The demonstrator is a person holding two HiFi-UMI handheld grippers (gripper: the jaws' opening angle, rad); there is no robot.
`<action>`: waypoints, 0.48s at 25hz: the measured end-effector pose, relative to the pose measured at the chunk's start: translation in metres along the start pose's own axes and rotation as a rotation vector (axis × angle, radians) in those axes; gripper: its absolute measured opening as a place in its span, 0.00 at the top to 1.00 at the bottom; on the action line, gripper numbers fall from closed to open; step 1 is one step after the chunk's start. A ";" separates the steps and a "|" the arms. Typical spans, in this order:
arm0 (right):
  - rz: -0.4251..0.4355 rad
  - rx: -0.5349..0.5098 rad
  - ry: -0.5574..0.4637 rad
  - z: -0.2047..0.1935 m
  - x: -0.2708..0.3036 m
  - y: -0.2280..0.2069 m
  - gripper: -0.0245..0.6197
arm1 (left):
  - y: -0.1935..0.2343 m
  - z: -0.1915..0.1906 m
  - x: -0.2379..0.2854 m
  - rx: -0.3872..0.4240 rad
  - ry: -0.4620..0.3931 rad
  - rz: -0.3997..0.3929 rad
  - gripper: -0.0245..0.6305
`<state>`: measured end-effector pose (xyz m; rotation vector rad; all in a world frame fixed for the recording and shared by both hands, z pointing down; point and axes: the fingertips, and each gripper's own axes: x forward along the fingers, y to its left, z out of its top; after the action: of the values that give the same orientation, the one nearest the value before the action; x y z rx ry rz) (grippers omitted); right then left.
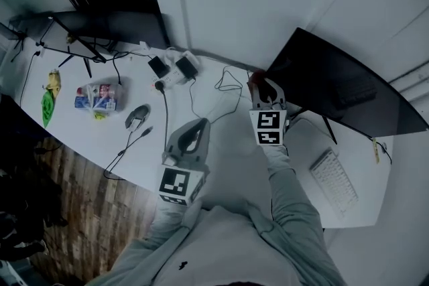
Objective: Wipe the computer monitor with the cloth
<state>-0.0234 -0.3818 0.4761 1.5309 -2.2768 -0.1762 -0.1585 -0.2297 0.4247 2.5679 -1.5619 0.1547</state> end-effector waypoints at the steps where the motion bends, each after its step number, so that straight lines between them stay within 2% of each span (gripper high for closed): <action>1: 0.001 0.024 0.020 -0.009 0.002 0.002 0.91 | 0.001 -0.001 0.000 0.001 -0.001 -0.003 0.93; 5: -0.006 0.112 0.097 -0.043 0.012 0.010 0.91 | 0.008 0.000 0.000 -0.001 -0.005 -0.010 0.93; 12: -0.038 0.100 0.169 -0.073 0.022 0.016 0.91 | 0.015 -0.002 -0.001 -0.001 0.002 -0.029 0.93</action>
<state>-0.0164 -0.3876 0.5536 1.5759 -2.1532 0.0562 -0.1728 -0.2352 0.4278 2.5874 -1.5229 0.1539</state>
